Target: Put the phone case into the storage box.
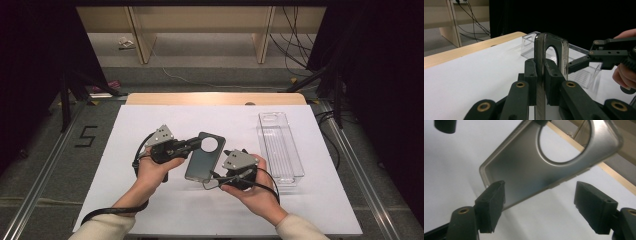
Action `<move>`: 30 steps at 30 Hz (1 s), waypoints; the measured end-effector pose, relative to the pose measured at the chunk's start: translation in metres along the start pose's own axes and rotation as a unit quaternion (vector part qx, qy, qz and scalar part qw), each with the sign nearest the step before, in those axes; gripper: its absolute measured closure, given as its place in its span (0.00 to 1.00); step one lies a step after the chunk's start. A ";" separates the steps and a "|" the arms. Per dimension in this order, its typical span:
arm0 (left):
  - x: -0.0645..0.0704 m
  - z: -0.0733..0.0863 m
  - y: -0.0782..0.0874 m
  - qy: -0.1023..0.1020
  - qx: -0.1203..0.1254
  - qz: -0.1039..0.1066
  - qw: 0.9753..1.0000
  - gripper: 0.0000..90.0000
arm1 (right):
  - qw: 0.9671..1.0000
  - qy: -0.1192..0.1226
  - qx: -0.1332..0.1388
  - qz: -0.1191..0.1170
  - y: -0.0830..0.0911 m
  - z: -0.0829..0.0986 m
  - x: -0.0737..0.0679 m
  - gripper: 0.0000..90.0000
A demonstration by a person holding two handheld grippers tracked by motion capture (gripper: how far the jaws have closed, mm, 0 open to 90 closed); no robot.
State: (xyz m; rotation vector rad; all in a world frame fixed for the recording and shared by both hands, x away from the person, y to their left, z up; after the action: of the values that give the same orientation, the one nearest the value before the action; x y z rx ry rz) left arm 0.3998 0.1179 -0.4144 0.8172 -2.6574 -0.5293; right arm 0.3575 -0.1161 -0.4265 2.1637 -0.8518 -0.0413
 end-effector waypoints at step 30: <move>0.006 0.003 0.002 -0.018 0.020 -0.013 1.000 0.91 | 0.993 -0.101 0.050 0.025 0.005 -0.006 0.029 0.36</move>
State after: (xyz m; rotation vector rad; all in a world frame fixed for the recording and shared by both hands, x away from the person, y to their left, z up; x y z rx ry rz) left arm 0.3932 0.1166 -0.4154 0.8625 -2.7011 -0.5041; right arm 0.3792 -0.1311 -0.4119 2.2582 -1.0432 -0.1997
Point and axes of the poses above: each handheld gripper's, and its own axes: y roughly backward along the jaws, z roughly out of its underside, x roughly to its right, the point moved 1 cm from there along -y, roughly forward along the jaws, and after that the axes turned 12 degrees about -x, right-handed, at the moved point
